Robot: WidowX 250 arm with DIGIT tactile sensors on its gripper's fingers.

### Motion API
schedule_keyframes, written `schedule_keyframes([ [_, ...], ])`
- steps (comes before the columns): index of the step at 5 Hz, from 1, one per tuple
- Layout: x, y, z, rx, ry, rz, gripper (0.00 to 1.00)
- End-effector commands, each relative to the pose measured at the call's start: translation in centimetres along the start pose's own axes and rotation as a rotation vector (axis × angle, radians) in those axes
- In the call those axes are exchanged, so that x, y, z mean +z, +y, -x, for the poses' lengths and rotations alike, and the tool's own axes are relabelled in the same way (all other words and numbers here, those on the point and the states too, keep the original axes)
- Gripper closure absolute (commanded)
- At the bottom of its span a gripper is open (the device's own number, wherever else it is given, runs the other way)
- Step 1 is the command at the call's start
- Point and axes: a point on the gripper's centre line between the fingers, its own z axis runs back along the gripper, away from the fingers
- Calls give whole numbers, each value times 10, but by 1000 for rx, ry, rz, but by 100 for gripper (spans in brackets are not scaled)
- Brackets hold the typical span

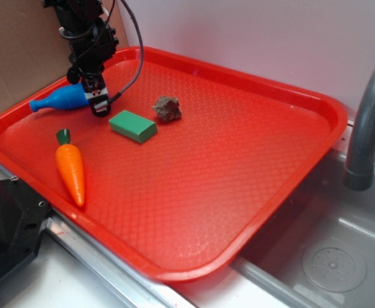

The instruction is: Grab the blue bottle.

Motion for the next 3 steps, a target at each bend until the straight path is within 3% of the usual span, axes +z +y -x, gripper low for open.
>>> schedule_keyframes([
  [1, 77, -37, 2, 81, -57, -88, 100],
  [2, 130, -51, -9, 225, -22, -113, 100],
  [3, 183, -51, -23, 376, 15, -56, 100],
])
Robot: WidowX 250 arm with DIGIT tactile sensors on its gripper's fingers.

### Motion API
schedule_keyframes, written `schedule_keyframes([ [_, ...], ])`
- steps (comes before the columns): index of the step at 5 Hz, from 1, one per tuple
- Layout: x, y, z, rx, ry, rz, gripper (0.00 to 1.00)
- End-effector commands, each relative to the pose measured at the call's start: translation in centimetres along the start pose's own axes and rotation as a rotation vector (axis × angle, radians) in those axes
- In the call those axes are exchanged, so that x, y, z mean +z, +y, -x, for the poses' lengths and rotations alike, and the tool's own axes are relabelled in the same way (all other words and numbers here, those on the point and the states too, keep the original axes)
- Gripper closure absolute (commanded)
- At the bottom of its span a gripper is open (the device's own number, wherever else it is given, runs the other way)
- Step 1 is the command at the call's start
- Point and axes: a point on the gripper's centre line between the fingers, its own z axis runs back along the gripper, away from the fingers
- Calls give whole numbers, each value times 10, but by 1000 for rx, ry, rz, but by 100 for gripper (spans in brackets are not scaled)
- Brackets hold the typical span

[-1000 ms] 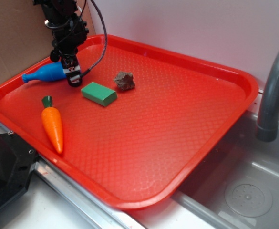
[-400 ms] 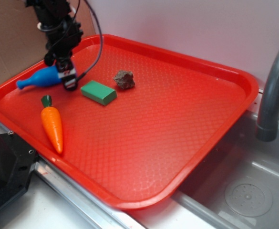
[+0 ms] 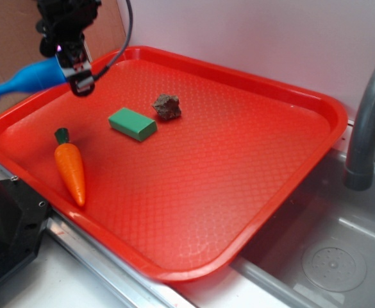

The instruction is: Grab the blue bottle.

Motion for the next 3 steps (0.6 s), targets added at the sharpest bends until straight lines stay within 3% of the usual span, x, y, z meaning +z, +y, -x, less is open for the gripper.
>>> schedule_keyframes([
  [1, 111, 12, -31, 230, -71, 106, 100],
  [2, 126, 11, -32, 268, -117, 267, 100],
  [3, 124, 4, -34, 281, -87, 306, 100],
])
